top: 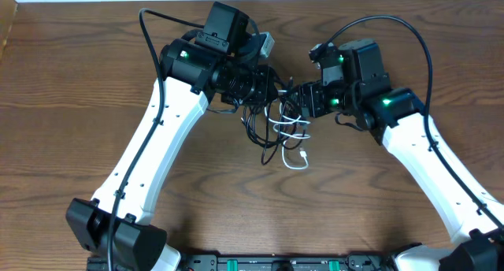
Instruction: Untangle cables
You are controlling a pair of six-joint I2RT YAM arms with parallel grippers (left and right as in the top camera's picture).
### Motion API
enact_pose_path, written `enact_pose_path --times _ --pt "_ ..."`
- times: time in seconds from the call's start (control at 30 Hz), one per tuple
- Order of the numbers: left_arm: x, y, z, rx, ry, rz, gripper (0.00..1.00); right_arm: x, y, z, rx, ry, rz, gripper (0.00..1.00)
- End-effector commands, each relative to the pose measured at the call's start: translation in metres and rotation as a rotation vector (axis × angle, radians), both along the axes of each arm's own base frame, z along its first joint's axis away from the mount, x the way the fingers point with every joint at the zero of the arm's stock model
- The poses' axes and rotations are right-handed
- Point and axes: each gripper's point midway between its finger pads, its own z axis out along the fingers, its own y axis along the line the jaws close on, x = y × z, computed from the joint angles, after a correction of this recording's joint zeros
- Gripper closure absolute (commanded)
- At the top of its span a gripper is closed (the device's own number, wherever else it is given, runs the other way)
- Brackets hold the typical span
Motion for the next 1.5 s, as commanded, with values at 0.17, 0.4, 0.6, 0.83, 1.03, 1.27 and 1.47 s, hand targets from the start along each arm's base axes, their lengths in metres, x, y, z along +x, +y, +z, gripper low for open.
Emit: enact_pose_path --times 0.17,0.4,0.6,0.83,1.03,1.27,1.47 --pt "-0.003 -0.004 0.007 -0.036 0.001 -0.011 0.92 -0.008 0.028 0.002 0.013 -0.012 0.072 0.59" --pt "0.002 -0.002 0.007 -0.022 -0.021 0.0 0.92 -0.012 0.028 0.0 0.007 0.003 0.075 0.92" --pt "0.021 0.025 -0.006 0.145 -0.091 0.093 0.92 -0.013 0.016 0.028 0.034 -0.055 0.052 0.99" --pt "0.036 0.046 -0.022 0.284 -0.126 0.161 0.92 -0.035 -0.014 0.102 0.096 -0.212 0.002 0.99" --pt "0.041 0.05 -0.038 0.331 -0.102 0.168 0.92 -0.058 -0.046 0.161 0.148 -0.343 -0.066 0.99" --pt "0.046 0.049 -0.066 0.37 -0.044 0.159 0.92 -0.079 -0.087 0.212 0.197 -0.448 -0.19 0.99" --pt "0.047 0.047 -0.081 0.378 -0.006 0.147 0.92 -0.083 -0.1 0.205 0.173 -0.409 -0.231 0.99"
